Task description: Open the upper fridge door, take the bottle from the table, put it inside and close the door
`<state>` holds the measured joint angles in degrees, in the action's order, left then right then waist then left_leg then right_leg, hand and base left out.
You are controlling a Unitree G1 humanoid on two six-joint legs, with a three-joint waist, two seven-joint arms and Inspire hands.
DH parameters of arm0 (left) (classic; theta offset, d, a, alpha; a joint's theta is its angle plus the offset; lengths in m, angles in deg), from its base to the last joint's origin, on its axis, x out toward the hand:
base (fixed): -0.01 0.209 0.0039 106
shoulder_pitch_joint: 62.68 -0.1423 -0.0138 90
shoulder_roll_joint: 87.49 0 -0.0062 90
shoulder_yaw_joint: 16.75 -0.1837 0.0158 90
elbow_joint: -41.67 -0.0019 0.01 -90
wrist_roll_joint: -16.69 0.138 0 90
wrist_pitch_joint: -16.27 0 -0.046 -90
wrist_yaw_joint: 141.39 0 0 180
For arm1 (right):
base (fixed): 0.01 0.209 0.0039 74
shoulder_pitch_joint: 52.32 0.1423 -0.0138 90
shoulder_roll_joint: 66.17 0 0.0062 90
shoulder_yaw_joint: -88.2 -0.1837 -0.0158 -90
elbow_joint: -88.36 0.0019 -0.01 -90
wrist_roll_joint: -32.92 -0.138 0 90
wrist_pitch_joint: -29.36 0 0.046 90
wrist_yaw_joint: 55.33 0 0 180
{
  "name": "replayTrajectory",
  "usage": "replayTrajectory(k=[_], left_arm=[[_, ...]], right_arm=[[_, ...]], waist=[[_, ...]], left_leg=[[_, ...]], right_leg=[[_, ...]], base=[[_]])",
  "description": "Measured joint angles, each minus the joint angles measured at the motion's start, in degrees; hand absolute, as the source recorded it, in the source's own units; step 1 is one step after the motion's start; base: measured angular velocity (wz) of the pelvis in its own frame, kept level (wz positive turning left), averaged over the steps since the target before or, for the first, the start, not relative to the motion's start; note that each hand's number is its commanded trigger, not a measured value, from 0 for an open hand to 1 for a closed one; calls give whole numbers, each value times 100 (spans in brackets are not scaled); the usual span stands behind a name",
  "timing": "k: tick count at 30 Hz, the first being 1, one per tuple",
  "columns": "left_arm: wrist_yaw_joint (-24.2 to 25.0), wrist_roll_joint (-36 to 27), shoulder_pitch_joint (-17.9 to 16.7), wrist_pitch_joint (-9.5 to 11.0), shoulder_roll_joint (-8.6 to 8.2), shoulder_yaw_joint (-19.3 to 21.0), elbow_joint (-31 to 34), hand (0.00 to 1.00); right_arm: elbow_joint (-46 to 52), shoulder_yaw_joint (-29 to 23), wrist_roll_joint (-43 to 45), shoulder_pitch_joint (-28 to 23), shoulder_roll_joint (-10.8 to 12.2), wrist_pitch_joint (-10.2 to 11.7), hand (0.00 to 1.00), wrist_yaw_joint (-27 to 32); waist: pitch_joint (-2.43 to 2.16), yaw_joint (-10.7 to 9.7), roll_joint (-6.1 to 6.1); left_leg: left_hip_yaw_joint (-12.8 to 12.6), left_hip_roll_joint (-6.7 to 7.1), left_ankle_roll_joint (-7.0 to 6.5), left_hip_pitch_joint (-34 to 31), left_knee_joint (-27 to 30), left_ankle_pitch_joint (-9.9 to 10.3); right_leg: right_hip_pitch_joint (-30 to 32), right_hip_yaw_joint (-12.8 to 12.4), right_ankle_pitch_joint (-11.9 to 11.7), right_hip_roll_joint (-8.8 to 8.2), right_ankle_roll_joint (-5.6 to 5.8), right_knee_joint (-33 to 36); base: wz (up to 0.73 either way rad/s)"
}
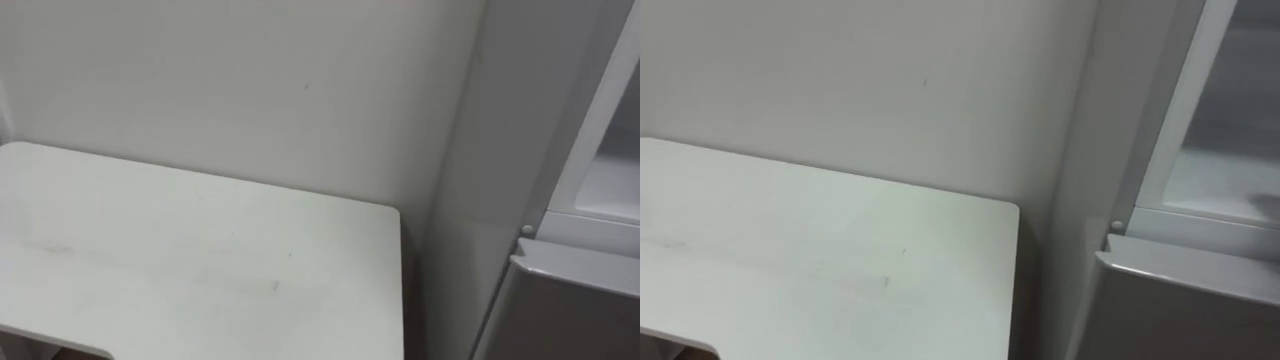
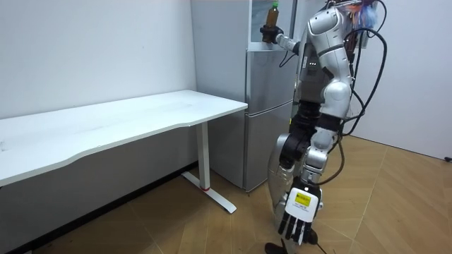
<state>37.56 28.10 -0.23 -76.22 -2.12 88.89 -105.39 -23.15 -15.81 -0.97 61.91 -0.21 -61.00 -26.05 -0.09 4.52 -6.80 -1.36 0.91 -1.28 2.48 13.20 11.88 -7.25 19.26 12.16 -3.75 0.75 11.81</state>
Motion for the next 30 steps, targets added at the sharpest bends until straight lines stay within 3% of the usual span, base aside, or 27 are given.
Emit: replayTrajectory(k=[8,18,26,30], left_arm=[[63,65,-21,-80,34,14,202,0],[172,61,-22,-63,42,116,206,0],[108,49,-125,-118,56,117,468,0],[-1,-7,-131,-122,125,100,591,0]], right_arm=[[-153,208,-1,345,-8,-226,100,-172],[-265,633,-201,702,-11,-231,100,-658],[-357,646,-228,707,-30,-231,100,-725],[-439,736,-604,716,-191,-202,98,-655]], waist=[[-18,159,-12],[-19,233,-47],[-25,232,60],[-22,275,76]], left_leg=[[50,-10,11,-79,39,0],[102,2,10,-77,59,0],[242,18,22,-151,57,-8],[320,6,26,-279,175,-10]], right_leg=[[48,144,0,-5,-1,16],[6,216,0,-17,1,72],[3,358,2,-21,3,57],[46,468,0,-21,1,58]], base=[[7],[3],[8],[9]])
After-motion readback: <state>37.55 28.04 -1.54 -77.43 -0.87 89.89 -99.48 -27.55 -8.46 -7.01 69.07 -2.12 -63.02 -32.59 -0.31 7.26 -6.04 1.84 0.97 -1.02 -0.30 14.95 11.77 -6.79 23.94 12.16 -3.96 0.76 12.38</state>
